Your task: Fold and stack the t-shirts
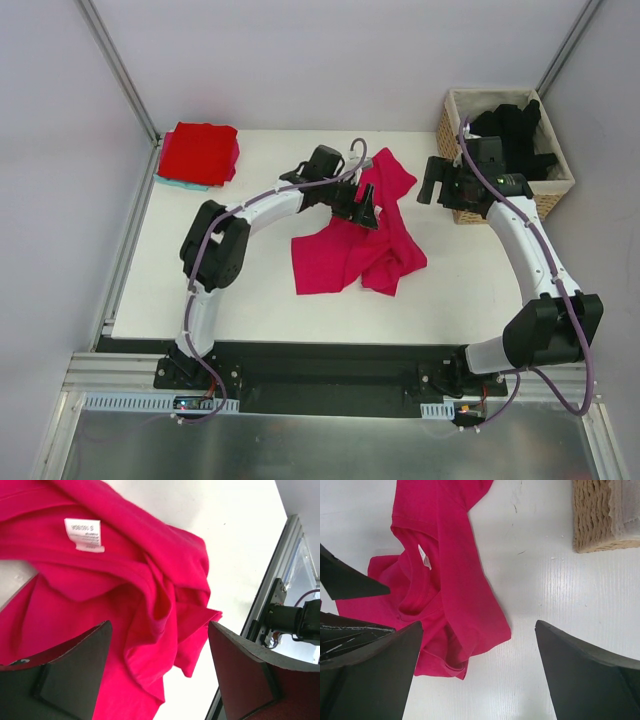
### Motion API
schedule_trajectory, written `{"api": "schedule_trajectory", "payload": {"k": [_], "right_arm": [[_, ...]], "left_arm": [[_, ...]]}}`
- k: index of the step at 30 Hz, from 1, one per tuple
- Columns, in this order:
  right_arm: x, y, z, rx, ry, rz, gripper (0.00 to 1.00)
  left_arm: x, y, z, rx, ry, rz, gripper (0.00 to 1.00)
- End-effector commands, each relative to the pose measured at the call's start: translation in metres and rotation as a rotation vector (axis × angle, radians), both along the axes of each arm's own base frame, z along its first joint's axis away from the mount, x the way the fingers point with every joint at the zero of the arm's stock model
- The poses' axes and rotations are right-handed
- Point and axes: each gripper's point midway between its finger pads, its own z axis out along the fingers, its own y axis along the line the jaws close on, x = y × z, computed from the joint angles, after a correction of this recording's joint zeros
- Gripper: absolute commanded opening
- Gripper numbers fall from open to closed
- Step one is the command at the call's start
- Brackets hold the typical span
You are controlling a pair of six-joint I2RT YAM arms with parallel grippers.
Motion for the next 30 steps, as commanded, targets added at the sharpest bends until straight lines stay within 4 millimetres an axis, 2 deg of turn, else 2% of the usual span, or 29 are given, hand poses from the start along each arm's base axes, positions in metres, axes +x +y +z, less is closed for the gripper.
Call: {"api": "schedule_trajectory", "payload": {"k": [1,8,9,10,13,14,15,16,18,19,21,22,24,25,26,30], "right_arm": [[-0.003,0.003,0.015,0.027,-0.023,0.02,0.99],[-0.008,-0.002,0.014,0.015,-0.005,0.031,0.99],[-0.008,-0.002,0.014,0.015,-0.004,0.031,0.99],[-0.008,-0.002,0.014,0.018,-0.003,0.032,0.99],[-0.006,-0.002,0.014,0.025,-0.003,0.031,0.99],[-0.006,-0.001,0.014,0.029,-0.004,0.035,0.97],[-0.006,0.001,0.015,0.04,-0.006,0.043,0.96],[-0.005,0.002,0.015,0.048,-0.007,0.043,0.96],[-0.004,0.006,0.015,0.069,-0.014,0.048,0.95],[-0.004,0.007,0.015,0.076,-0.016,0.052,0.94],[-0.005,0.013,0.014,0.108,-0.019,0.067,0.93],[-0.005,0.016,0.015,0.118,-0.022,0.075,0.92],[-0.007,0.021,0.014,0.148,-0.022,0.089,0.92],[-0.008,0.024,0.013,0.16,-0.02,0.098,0.91],[-0.008,0.025,0.013,0.169,-0.021,0.102,0.91],[-0.012,0.035,0.014,0.218,-0.013,0.136,0.89]], "left_arm": [[0.001,-0.02,0.003,-0.055,0.005,-0.044,0.77],[0.001,-0.03,-0.008,-0.058,0.03,-0.045,0.76],[0.001,-0.03,-0.008,-0.057,0.031,-0.043,0.73],[0.001,-0.03,-0.008,-0.056,0.029,-0.043,0.64],[0.003,-0.027,-0.004,-0.049,0.012,-0.025,0.46],[0.003,-0.026,0.005,-0.055,-0.008,-0.023,0.32],[0.003,-0.023,0.005,-0.043,-0.015,-0.012,0.27],[0.004,-0.02,0.017,-0.05,-0.046,-0.01,0.22],[0.002,-0.012,0.023,-0.036,-0.053,0.001,0.1],[0.005,-0.006,0.035,-0.043,-0.079,0.014,0.06],[0.004,0.003,0.042,-0.034,-0.089,0.027,0.0],[0.004,0.011,0.057,-0.033,-0.115,0.043,0.0],[0.003,0.022,0.068,-0.037,-0.132,0.058,0.0],[0.001,0.028,0.085,-0.044,-0.159,0.071,0.0],[0.001,0.033,0.094,-0.051,-0.172,0.078,0.0],[-0.008,0.042,0.138,-0.073,-0.239,0.059,0.0]]}}
